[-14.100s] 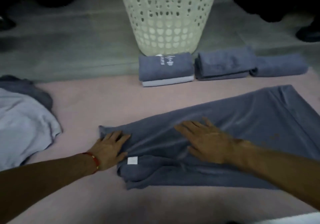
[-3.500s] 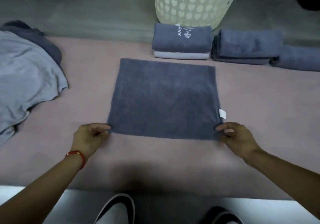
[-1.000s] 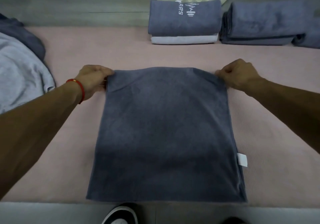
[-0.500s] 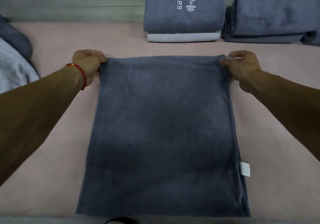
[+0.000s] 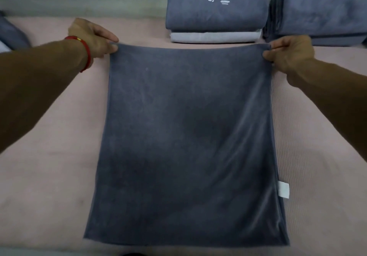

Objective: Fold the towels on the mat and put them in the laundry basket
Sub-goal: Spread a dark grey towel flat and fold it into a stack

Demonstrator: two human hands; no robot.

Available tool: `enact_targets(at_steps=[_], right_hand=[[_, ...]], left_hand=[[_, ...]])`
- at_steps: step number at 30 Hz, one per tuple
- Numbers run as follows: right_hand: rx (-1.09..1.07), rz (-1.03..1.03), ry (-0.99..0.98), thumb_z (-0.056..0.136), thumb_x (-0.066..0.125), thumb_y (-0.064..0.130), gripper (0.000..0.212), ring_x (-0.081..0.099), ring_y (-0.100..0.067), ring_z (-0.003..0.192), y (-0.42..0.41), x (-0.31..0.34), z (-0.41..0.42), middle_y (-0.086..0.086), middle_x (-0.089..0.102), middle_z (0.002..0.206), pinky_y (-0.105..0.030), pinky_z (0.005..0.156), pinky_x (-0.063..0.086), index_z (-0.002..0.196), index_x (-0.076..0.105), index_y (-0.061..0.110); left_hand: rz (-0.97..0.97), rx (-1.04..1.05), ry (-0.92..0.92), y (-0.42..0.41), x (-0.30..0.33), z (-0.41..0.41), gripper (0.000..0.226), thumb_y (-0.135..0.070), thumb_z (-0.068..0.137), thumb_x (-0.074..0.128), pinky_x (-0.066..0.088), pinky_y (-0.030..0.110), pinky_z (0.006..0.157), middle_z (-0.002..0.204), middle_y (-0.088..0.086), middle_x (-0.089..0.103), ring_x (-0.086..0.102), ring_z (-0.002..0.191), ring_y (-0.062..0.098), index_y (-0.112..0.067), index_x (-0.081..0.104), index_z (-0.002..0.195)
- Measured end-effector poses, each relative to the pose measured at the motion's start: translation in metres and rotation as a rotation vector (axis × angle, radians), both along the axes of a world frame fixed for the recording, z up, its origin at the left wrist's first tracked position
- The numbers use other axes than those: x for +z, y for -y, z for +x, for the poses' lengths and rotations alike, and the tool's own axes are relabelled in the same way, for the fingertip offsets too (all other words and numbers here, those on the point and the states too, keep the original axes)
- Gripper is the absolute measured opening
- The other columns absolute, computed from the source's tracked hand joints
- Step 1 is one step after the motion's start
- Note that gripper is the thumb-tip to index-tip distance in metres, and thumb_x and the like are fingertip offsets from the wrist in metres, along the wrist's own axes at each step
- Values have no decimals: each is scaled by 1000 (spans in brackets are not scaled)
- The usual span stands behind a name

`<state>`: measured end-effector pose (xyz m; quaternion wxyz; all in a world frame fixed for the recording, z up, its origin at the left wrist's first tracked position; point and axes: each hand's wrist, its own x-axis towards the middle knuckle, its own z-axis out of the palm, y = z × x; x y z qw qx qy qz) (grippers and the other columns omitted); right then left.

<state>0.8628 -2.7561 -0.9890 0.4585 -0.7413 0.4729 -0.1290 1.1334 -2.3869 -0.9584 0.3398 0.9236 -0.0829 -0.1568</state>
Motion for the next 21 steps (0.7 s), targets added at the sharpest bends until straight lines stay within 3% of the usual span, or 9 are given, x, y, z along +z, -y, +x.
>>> enact_targets(at_steps=[2, 4, 6, 9, 13, 17, 19, 21], right_hand=[[-14, 2, 22, 83, 82, 17, 12, 61, -7, 67, 1, 4, 2, 5, 69, 80, -17, 66, 54, 88, 72, 23], [-45, 3, 59, 85, 80, 18, 15, 56, -4, 61, 3, 10, 1, 6, 66, 78, -11, 53, 46, 98, 74, 19], [-57, 1, 81, 87, 79, 18, 15, 55, -2, 59, 3, 18, 0, 6, 65, 78, -9, 50, 44, 100, 73, 18], [-23, 33, 102, 90, 75, 12, 15, 55, 0, 49, -2, 35, -7, 3, 63, 74, -14, 48, 44, 83, 65, 22], [96, 113, 123, 88, 72, 3, 19, 57, -8, 46, -17, 53, -34, 1, 64, 64, -22, 45, 44, 80, 65, 19], [215, 91, 134, 85, 70, -9, 22, 66, -15, 55, -39, 71, -84, -2, 69, 68, -27, 57, 58, 82, 64, 12], [285, -28, -16, 83, 73, -7, 19, 68, -21, 68, -50, 76, -115, -8, 71, 83, -31, 71, 62, 91, 69, 10], [397, -200, -147, 80, 78, -3, 23, 66, -21, 74, -61, 75, -148, -8, 70, 92, -30, 77, 59, 94, 72, 15]], left_hand=[[-14, 16, 82, 1, -2, -1, 23, -10, 86, 76, 56, 11, 57, 79, -8, 65, 59, 66, 5, -16, 76, 108], [-55, 27, 127, -1, -2, -2, 18, -10, 87, 74, 61, 24, 73, 77, -8, 65, 60, 66, 5, -15, 75, 105], [-107, 16, 140, -4, 1, -4, 11, -9, 88, 71, 60, 33, 81, 76, -7, 64, 61, 66, 6, -20, 73, 91], [-114, -25, 211, -9, 10, -7, 19, -11, 87, 70, 58, 22, 72, 75, -8, 61, 59, 63, 5, -29, 68, 81], [-59, -153, 236, -31, 22, -31, 21, -9, 90, 68, 50, 5, 57, 74, -8, 62, 60, 52, -1, -17, 74, 108], [-33, -261, 266, -77, 33, -69, 20, -10, 88, 71, 48, 6, 57, 71, -12, 64, 60, 53, -6, -29, 71, 89], [-10, -299, 292, -101, 35, -94, 24, -12, 86, 73, 47, 8, 64, 69, -14, 67, 59, 59, -6, -35, 70, 82], [48, -344, 348, -124, 36, -128, 20, -12, 85, 75, 46, 11, 74, 80, -12, 66, 57, 67, -12, -32, 71, 87]])
